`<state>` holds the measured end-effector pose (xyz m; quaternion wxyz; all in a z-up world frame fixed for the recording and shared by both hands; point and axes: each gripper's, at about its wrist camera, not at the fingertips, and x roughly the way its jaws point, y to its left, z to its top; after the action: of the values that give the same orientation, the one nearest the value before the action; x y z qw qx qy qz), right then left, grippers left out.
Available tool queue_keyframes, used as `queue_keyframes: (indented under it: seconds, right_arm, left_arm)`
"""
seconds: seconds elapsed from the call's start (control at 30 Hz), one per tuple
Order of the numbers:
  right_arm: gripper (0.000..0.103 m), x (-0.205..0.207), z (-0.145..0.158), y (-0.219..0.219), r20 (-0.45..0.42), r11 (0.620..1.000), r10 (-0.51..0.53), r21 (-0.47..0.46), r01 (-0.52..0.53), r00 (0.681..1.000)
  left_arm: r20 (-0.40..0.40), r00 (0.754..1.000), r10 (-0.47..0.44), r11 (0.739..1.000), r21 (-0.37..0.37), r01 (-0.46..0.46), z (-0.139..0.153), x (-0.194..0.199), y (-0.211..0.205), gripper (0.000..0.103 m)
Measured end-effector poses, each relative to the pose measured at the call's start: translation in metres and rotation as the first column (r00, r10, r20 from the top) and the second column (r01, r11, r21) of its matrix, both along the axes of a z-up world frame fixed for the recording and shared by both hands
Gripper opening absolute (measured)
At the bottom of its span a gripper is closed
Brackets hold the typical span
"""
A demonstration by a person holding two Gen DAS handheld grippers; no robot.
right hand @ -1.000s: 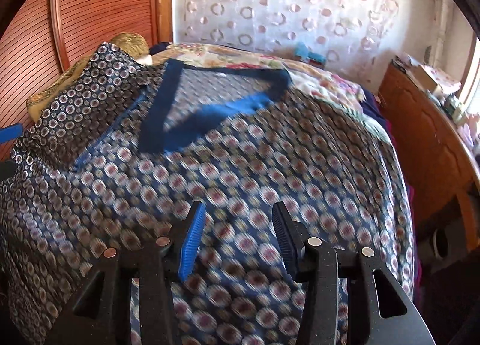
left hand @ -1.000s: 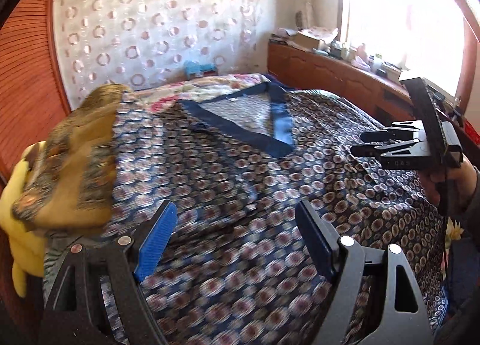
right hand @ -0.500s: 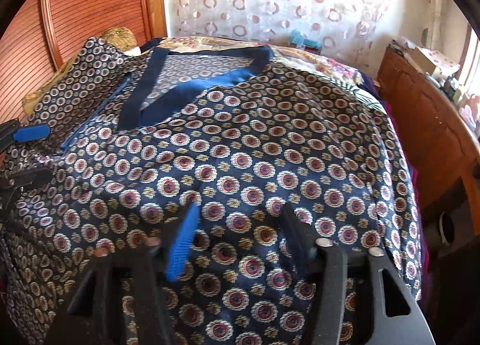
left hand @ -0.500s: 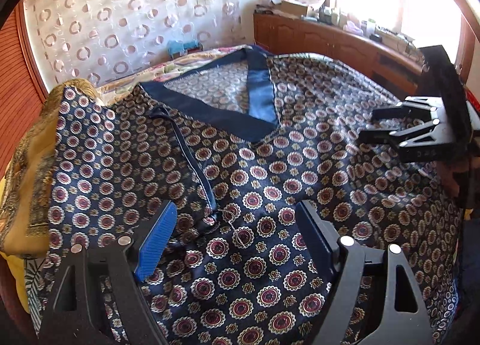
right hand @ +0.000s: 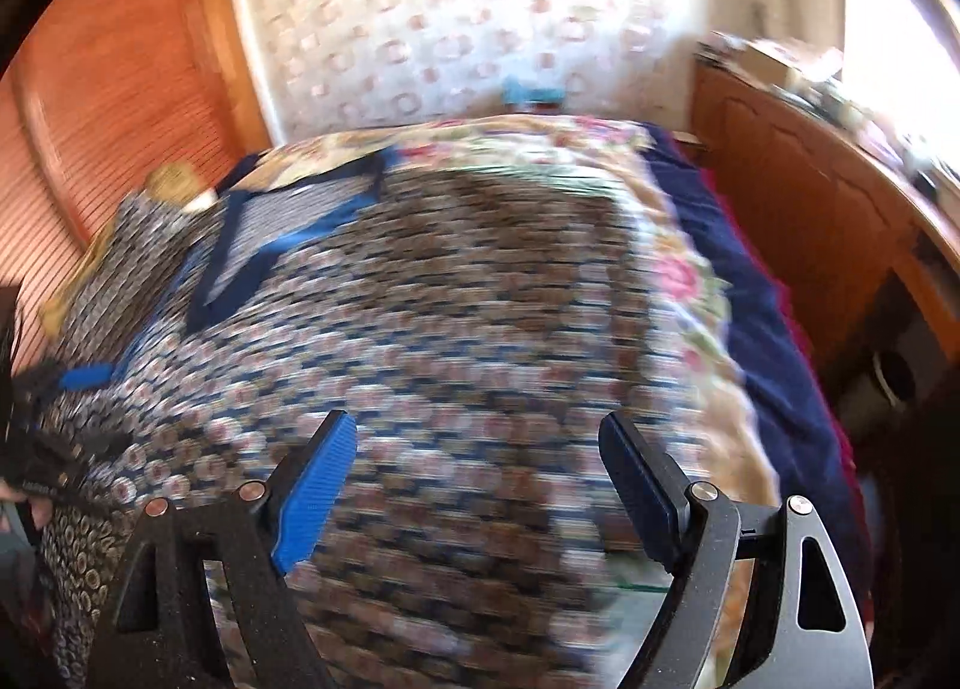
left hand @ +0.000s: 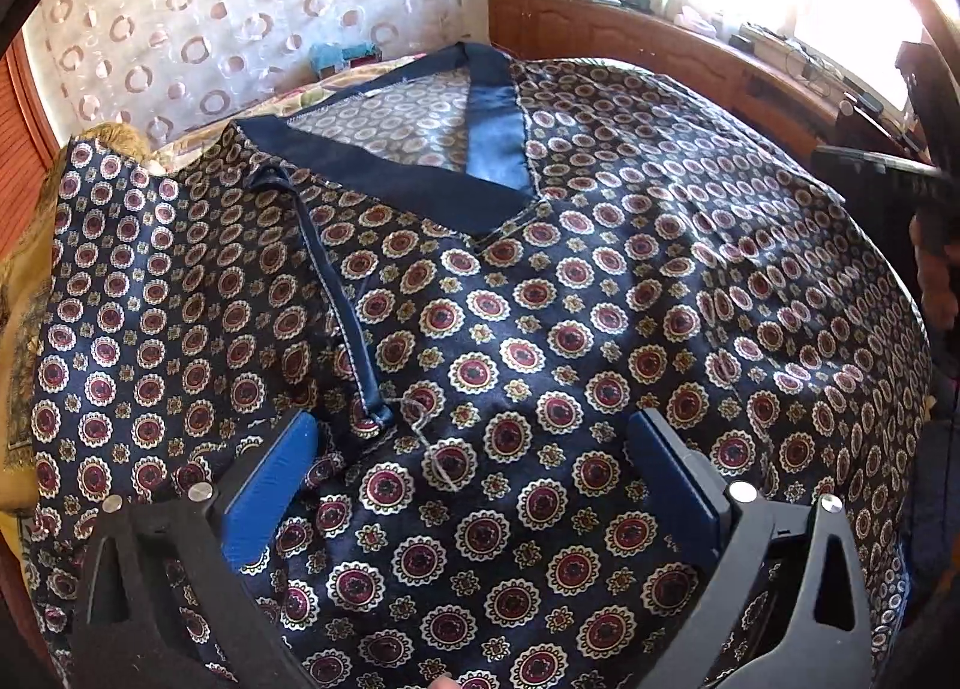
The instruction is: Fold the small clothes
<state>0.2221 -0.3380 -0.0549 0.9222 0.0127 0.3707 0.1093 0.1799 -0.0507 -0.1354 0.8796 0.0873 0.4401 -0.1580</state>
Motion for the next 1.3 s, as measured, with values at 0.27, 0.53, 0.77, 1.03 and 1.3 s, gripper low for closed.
queue_keyframes:
  seconds: [0.27,0.53,0.77,1.03,1.3]
  right_arm:
    - [0.063,0.016,-0.023,-0.075,-0.123,0.99,-0.114,0.065,0.122,0.986]
    - [0.014,0.024,-0.022,-0.088,-0.172,0.986,-0.063,0.142,0.088,0.983]
    - [0.002,0.01,0.009,-0.061,-0.019,0.997,-0.078,-0.023,0.078,0.997]
    - [0.002,-0.009,0.053,0.019,0.138,0.984,0.131,-0.136,-0.113,0.982]
    - [0.027,-0.004,0.027,0.042,0.069,0.974,0.215,-0.091,-0.209,0.974]
  left_arm:
    - [-0.001,1.0,0.001,1.0,-0.002,-0.001,0.0,0.0,0.0,0.103]
    - [-0.001,1.0,0.002,1.0,-0.002,-0.002,-0.001,0.002,-0.002,0.103]
    - [-0.002,1.0,0.002,1.0,-0.002,-0.002,-0.001,0.003,-0.003,0.103]
    - [-0.002,1.0,0.005,1.0,-0.002,-0.005,0.001,0.0,0.0,0.103]
    - [0.007,1.0,0.018,1.0,0.003,-0.018,0.003,-0.004,0.003,0.103]
